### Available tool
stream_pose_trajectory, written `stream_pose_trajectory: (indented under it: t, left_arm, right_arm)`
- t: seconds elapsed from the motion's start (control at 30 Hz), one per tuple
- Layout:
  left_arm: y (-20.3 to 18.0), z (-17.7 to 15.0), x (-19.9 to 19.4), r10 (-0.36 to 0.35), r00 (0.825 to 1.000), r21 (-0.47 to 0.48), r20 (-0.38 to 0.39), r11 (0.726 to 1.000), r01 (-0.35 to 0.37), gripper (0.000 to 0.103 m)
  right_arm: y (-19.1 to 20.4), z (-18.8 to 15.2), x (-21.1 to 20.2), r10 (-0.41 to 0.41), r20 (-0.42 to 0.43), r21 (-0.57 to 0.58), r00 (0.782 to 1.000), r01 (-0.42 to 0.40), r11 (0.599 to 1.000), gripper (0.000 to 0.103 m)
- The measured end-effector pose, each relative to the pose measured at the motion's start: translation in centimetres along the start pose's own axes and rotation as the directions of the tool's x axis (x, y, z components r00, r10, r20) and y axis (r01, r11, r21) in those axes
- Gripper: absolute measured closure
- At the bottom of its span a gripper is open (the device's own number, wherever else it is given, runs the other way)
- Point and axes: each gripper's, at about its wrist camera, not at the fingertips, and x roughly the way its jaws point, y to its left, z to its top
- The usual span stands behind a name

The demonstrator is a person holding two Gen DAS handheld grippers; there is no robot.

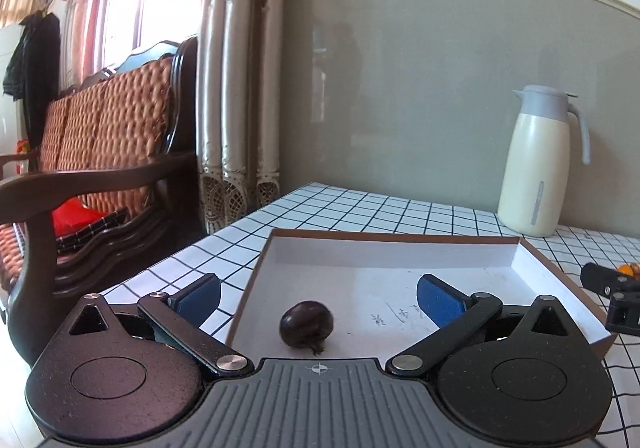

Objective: Organize fruits
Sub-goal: 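Carry both fruits over the white box and open both tools to drop them, then move both tools back toward the remaining fruits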

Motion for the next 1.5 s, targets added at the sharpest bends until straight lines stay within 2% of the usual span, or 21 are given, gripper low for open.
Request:
stream_pose_trajectory:
  t: [0.3,0.57,0.67,0.77,0.93,1.1,1.2,1.3,1.4,1.5]
  left_arm:
    - [-0.6,0.0,-0.5,-0.007,1.000,0.019,-0.005,1.000,0.007,0.000]
    - [-1.3,0.0,-0.5,0.022,1.000,0.053,-0.013,0.998,-0.021,0.000]
    - [-1.6,-0.1,-0.6,0.036,0.999,0.068,-0.007,0.997,-0.035,0.000]
    - [-1.8,0.1,-0.8,0.059,0.998,0.074,0.009,0.995,-0.060,0.000]
    - [-1.3,0.7,-1.1,0.009,1.000,0.028,-0.010,1.000,-0.009,0.000]
    - [-1.1,1.0,-0.7,0.004,0.999,-0.010,-0.050,1.000,-0.005,0.000]
    - [-1.7,0.9,-0.6,0.003,0.998,-0.001,-0.059,1.000,-0.003,0.000]
    - [-2.6,0.6,-0.6,-0.060,0.996,0.006,-0.072,0.998,0.060,0.000]
    - [-4.0,0.5,-1.0,-0.086,0.994,0.024,-0.064,0.996,0.088,0.000]
    - [-4.8,0.4,-1.6,-0.163,0.986,-0.018,-0.041,0.987,0.162,0.000]
  right_arm:
    - [-0.1,0.1,-0.7,-0.007,0.001,-0.011,1.000,0.007,1.000,0.006]
    - [-0.1,0.0,-0.8,-0.060,0.006,-0.042,0.998,0.061,0.997,0.006]
    - [-0.4,0.1,-1.1,-0.065,0.024,-0.022,0.998,0.066,0.998,0.006]
    - [-1.0,0.1,-0.7,-0.034,-0.010,0.027,0.999,0.034,0.999,0.006]
    - [-1.5,0.2,-1.0,-0.026,-0.018,0.059,0.999,0.027,0.998,0.006]
    - [-2.2,0.3,-1.6,-0.036,-0.012,0.060,0.999,0.037,0.998,0.006]
    - [-3.2,0.3,-1.9,-0.045,-0.018,0.080,0.999,0.047,0.996,0.006]
    - [-4.2,0.2,-2.4,-0.044,-0.019,0.098,0.999,0.045,0.994,0.006]
    - [-5.1,0.2,-2.9,-0.055,-0.025,0.088,0.998,0.057,0.994,0.006]
    - [-5.9,0.0,-3.4,-0.079,-0.026,0.076,0.996,0.081,0.994,0.006]
